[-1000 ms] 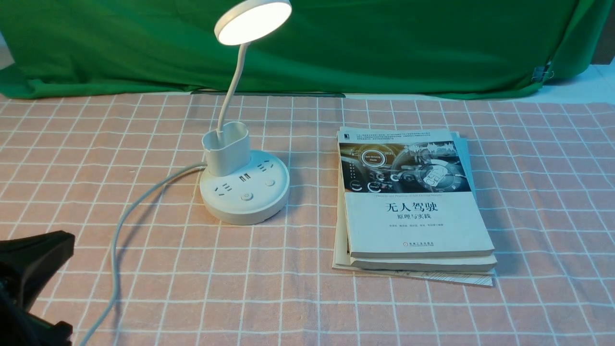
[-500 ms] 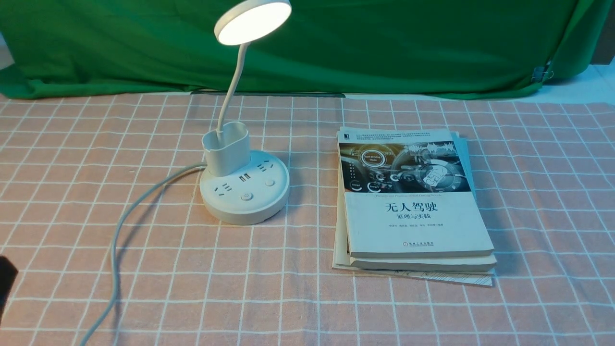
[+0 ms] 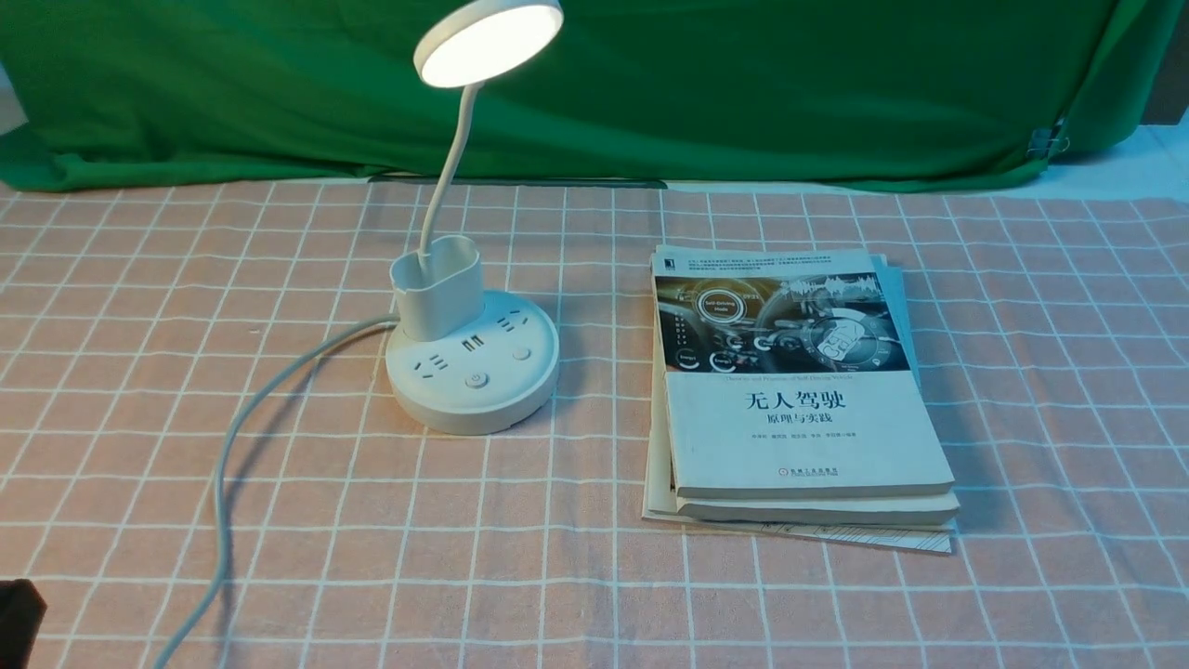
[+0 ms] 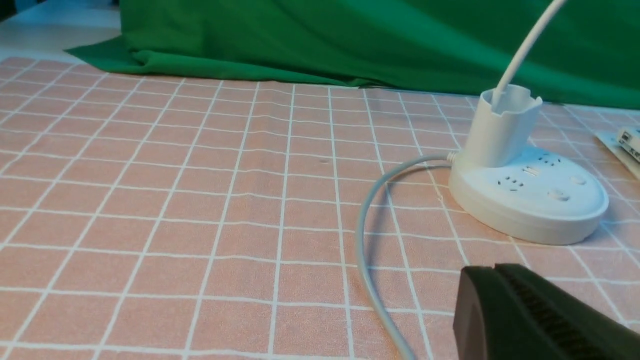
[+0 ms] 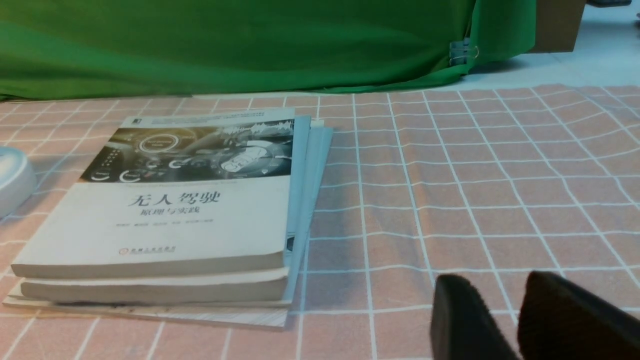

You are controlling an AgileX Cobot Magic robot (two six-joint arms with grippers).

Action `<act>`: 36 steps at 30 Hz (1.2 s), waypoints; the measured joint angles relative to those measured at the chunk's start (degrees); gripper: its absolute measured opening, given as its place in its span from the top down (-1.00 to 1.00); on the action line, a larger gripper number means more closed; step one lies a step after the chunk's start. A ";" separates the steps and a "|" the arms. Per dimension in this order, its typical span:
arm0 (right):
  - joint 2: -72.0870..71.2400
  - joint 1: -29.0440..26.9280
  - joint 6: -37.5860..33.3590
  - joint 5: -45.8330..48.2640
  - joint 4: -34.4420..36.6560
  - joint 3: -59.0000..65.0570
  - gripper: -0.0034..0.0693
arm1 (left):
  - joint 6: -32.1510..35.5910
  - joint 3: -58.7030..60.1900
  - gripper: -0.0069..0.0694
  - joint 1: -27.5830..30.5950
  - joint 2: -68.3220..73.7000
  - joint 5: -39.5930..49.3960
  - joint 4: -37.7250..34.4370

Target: Turn on the table lamp on the pink coffee tablecloth with your hand.

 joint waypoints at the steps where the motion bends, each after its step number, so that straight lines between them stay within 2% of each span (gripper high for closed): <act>1: 0.00 0.00 0.00 0.00 0.00 0.00 0.25 | 0.80 0.00 0.73 0.00 0.00 0.00 -0.18; 36: 0.00 0.00 0.00 0.00 0.00 0.00 0.25 | 1.22 0.00 0.63 0.10 -0.10 0.01 -0.19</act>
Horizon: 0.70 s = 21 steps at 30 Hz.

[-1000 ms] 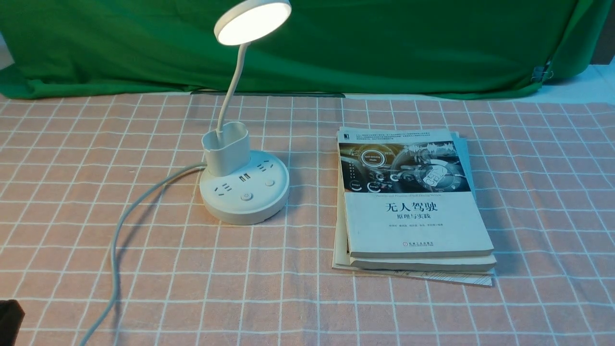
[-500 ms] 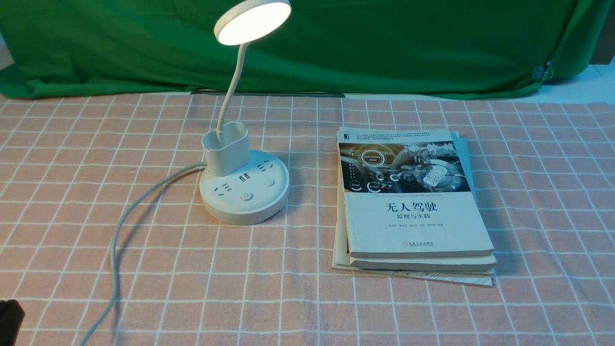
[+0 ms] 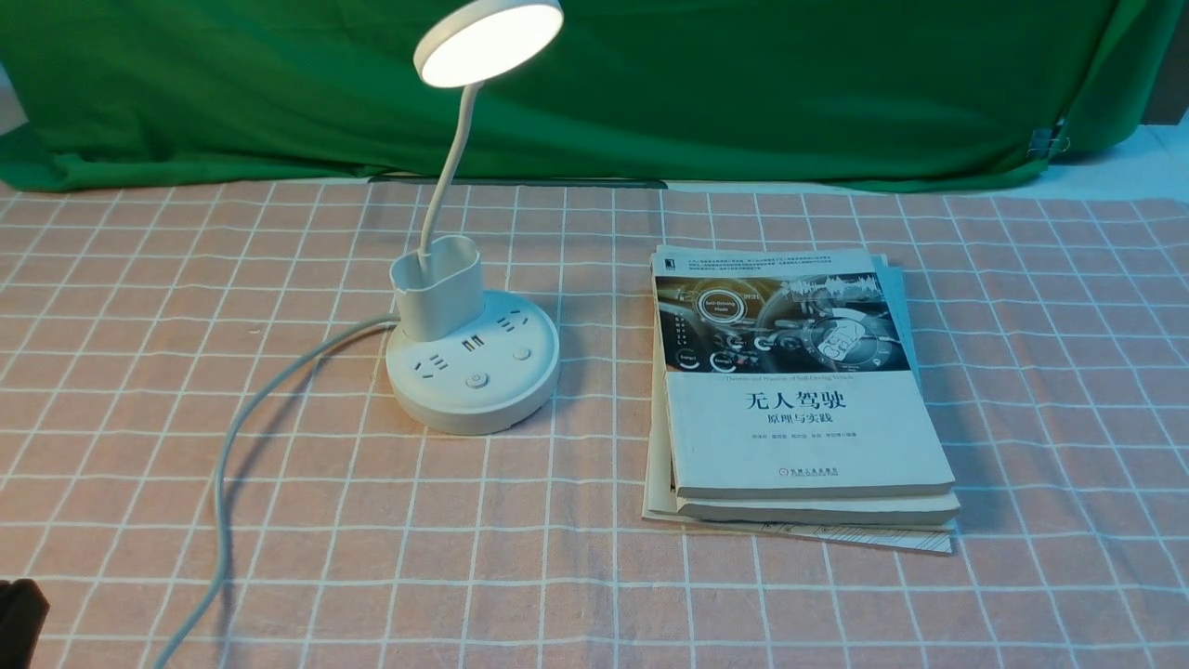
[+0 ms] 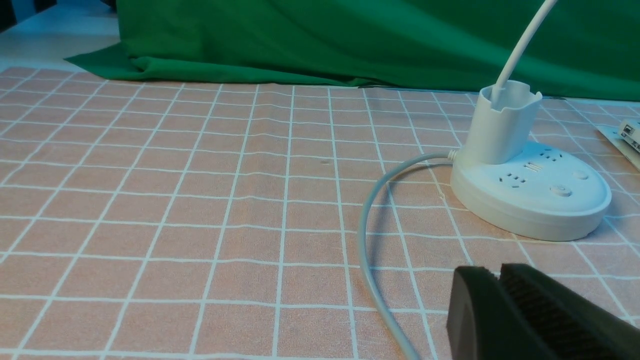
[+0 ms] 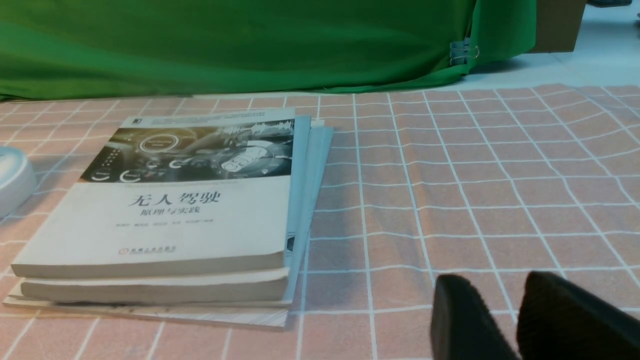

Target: Turn on the table lamp on the pink coffee tablecloth with your hand.

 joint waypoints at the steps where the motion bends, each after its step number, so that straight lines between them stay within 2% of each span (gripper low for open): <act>1: 0.00 0.00 0.00 0.00 0.00 0.00 0.25 | 0.00 0.00 0.63 0.00 0.00 0.00 0.00; 21: 0.00 0.00 0.00 0.00 0.00 0.00 0.25 | 0.00 0.00 0.58 0.00 0.00 0.00 0.00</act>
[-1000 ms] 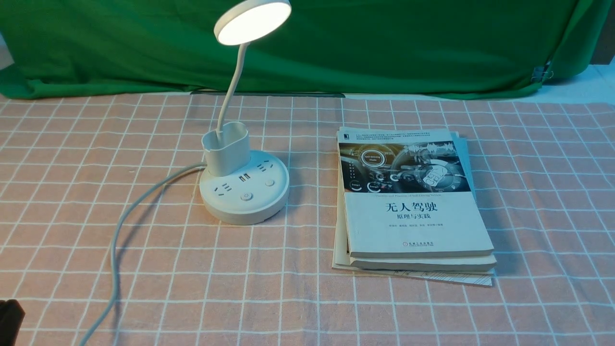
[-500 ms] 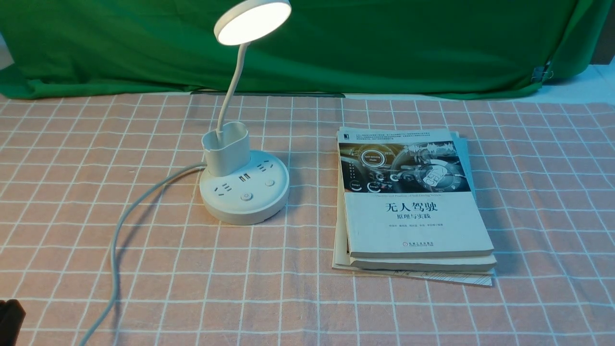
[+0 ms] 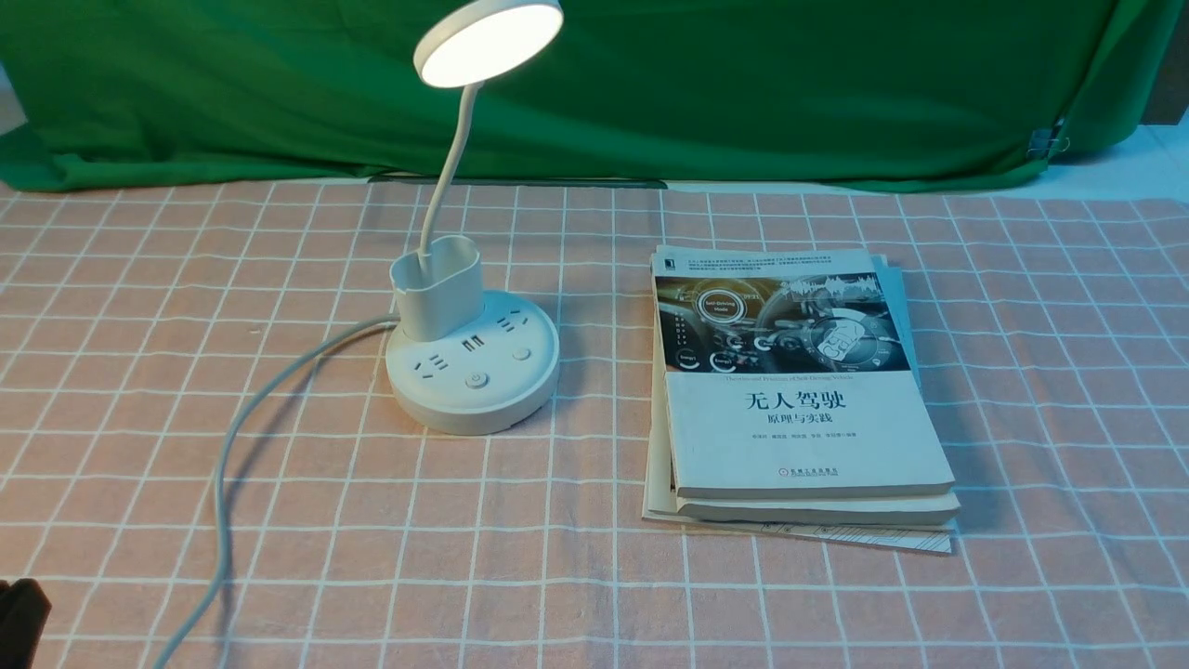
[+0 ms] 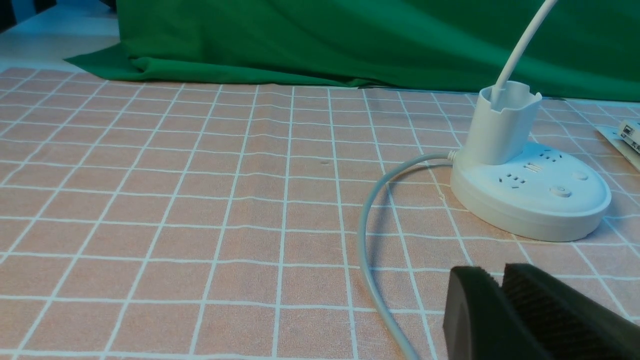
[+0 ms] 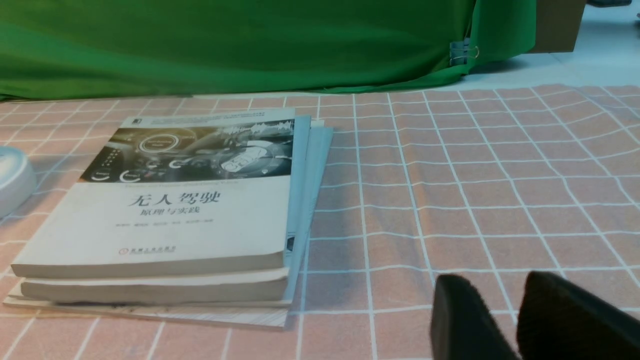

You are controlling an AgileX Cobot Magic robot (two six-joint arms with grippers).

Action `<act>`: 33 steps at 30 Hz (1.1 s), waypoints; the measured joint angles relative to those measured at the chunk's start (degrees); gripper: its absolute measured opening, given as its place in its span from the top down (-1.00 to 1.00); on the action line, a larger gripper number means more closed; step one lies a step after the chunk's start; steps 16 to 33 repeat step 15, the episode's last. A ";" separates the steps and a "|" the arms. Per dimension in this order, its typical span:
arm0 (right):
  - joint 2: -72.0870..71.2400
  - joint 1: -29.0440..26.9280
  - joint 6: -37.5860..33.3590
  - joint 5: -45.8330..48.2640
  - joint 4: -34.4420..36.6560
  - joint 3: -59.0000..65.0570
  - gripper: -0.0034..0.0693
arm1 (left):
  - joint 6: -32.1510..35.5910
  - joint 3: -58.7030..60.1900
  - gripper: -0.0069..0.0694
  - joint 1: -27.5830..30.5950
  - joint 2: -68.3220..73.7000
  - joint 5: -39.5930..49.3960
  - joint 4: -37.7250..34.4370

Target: Turn on the table lamp on the pink coffee tablecloth with your hand.

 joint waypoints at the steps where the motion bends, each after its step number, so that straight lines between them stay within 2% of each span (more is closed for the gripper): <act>1: 0.00 0.00 0.00 0.00 0.00 0.00 0.25 | 0.00 0.00 0.57 0.00 0.00 0.00 0.00; 33: 0.00 0.00 0.03 0.00 0.00 0.00 0.25 | 0.00 0.00 0.54 0.00 0.00 -0.05 0.00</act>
